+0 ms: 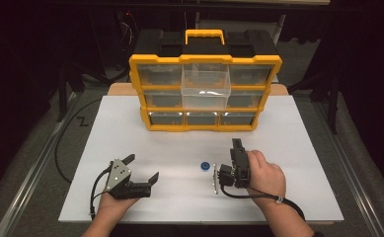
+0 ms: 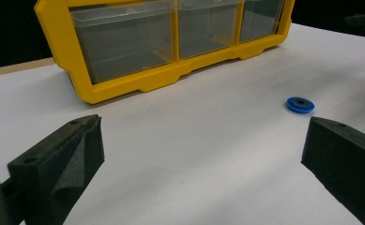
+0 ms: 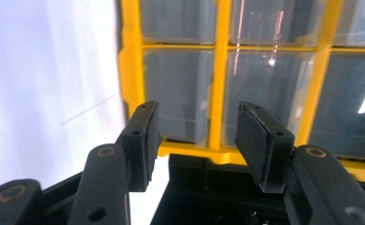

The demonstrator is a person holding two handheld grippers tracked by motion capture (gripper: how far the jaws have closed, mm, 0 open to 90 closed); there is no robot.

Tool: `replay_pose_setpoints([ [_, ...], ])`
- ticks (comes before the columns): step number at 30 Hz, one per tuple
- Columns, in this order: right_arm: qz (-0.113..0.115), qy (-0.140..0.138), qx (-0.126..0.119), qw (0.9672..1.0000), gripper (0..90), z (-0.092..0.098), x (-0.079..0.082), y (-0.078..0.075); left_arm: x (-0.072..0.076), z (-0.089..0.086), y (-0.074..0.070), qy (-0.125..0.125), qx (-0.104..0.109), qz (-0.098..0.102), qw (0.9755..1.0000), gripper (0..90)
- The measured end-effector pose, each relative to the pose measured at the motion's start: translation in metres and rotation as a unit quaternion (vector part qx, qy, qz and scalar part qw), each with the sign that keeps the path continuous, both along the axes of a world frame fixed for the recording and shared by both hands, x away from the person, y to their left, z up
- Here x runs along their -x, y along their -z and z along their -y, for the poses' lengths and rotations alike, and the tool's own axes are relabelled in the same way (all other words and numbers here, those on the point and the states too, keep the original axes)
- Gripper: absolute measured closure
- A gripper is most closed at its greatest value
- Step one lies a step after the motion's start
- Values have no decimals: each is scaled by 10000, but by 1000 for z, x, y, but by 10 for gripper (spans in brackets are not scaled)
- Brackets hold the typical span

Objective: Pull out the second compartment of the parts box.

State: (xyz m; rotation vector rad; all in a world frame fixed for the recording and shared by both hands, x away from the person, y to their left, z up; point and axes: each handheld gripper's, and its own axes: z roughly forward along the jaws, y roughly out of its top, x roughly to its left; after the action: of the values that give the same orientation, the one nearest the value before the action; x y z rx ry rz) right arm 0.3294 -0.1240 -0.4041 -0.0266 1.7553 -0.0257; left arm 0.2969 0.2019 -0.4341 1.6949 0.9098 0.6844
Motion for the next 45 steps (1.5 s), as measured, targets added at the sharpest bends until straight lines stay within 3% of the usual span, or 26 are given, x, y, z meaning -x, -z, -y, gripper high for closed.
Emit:
replay_pose_setpoints([
  [16, -230, 31, -5, 9997, 505, 17, 9, 44, 1, 1, 0, 62, -9, 47, 10000, 1],
  [25, -238, 82, -78, 9997, 485, 21, 7, 41, 0, 2, 0, 86, -21, 60, 9999, 1],
  [31, -262, 72, -154, 9995, 311, 23, 5, 39, 1, 3, 0, 122, -29, 59, 9999, 1],
  [45, -318, -23, -183, 9993, 25, 25, 2, 41, 1, 3, -1, 137, -18, 65, 9999, 1],
])
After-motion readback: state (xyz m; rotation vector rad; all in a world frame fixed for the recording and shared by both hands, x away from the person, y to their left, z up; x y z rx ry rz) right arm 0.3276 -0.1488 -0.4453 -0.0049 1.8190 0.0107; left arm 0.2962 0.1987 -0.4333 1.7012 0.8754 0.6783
